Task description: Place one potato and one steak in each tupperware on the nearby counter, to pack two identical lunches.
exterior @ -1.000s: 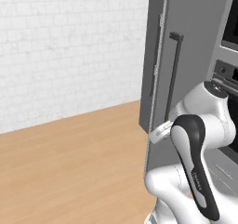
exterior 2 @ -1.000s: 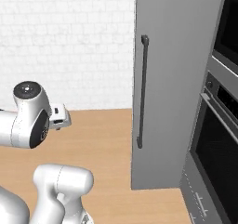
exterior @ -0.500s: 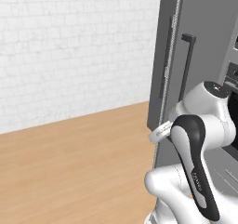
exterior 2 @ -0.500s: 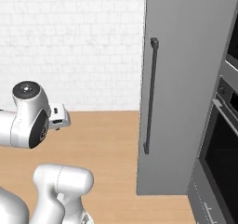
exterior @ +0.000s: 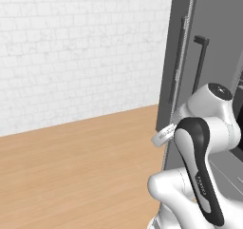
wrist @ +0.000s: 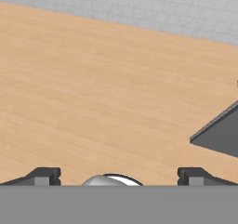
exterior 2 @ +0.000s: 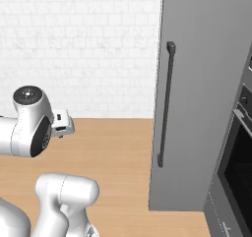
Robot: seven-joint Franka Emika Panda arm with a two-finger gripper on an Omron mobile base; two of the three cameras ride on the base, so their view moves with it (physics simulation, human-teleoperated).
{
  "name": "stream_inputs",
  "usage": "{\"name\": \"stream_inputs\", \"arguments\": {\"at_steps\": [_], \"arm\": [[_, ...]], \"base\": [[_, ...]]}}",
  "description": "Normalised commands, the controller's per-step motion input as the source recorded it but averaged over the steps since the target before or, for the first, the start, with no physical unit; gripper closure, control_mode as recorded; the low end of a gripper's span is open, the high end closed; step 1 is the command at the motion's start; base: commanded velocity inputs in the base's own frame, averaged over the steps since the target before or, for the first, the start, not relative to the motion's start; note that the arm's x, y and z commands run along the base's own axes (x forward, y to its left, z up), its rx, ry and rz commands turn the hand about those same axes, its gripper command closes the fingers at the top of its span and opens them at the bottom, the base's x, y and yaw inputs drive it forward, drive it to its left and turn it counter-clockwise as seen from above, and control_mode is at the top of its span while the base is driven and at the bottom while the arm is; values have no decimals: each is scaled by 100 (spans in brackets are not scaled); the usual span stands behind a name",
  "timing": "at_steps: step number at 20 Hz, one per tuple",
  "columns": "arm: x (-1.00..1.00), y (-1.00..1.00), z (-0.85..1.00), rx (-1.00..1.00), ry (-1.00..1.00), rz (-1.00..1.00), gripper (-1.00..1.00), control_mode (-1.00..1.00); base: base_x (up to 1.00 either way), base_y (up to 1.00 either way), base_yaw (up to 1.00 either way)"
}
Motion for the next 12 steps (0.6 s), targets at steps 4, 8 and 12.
{"name": "stream_inputs", "arguments": {"at_steps": [4,8,12], "arm": [[0,0,0,0,0,0,-100,100],[0,0,0,0,0,0,-100,100],[0,0,0,0,0,0,-100,100]], "base": [[100,100,0],[100,100,0],[100,100,0]]}}
